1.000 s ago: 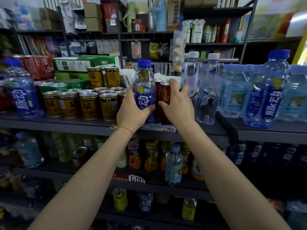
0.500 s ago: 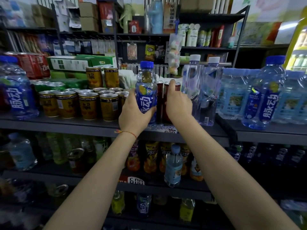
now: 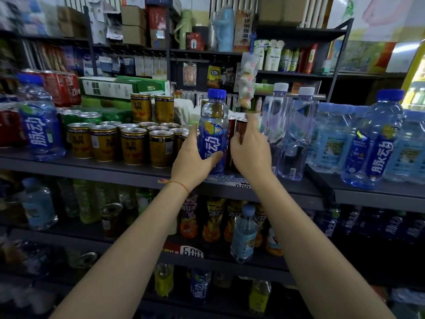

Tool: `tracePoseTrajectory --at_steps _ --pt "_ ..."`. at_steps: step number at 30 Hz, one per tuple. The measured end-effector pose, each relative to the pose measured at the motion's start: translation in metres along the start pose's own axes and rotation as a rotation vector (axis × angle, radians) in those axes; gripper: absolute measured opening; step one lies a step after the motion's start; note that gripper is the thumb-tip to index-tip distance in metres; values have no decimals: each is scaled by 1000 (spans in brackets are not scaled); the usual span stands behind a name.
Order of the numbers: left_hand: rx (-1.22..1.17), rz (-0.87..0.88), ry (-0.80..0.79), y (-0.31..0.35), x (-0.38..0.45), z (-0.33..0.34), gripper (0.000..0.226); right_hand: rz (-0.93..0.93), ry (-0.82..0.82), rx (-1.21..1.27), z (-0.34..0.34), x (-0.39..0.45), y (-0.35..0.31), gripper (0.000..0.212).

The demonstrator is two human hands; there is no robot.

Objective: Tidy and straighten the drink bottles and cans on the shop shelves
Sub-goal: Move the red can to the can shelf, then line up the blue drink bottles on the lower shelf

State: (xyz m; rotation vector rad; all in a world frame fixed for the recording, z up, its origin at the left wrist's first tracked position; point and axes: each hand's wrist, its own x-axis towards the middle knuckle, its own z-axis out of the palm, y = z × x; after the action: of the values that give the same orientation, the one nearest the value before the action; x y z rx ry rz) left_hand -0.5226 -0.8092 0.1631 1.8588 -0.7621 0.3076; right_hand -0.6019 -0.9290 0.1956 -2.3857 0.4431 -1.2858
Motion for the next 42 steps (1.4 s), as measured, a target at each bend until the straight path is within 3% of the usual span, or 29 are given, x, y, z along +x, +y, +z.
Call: tracePoseTrajectory --at_steps 1,4,8,14,17,19,23,26,28,32,36,39,42 --pt "-69 -41 -26 -1 -1 -6 86 65 -69 150 3 -4 -3 43" --pt "-198 -118 39 -7 -9 -24 57 236 -307 269 23 -8 -10 69" --pt "-237 -127 164 -20 -26 -43 18 277 -280 224 40 -9 -11 74" --pt "-343 -142 195 -37 -38 -68 24 142 -53 460 35 -21 -38 52" --pt "-444 -141 191 -36 -43 -79 25 51 -28 623 18 -23 -73 46" --pt "-532 -152 195 -34 -48 -85 26 37 -98 694 6 -28 -92 42" --pt "-744 -208 127 -24 -69 -87 32 176 -401 830 4 -63 -95 36" --pt "-952 -248 -43 -20 -95 -71 37 306 -537 870 5 -104 -72 32" --pt "-961 -298 -96 -14 -119 -53 45 384 -601 901 -3 -130 -52 31" --pt "-852 -390 -113 17 -170 1 39 472 -714 839 -45 -170 4 38" --pt "-760 -499 -163 50 -219 70 49 491 -797 706 -104 -206 84 39" --pt "-681 -480 -259 71 -252 124 5 488 -831 607 -149 -233 149 55" --pt "-567 -404 -421 93 -268 170 29 518 -771 636 -181 -251 206 61"
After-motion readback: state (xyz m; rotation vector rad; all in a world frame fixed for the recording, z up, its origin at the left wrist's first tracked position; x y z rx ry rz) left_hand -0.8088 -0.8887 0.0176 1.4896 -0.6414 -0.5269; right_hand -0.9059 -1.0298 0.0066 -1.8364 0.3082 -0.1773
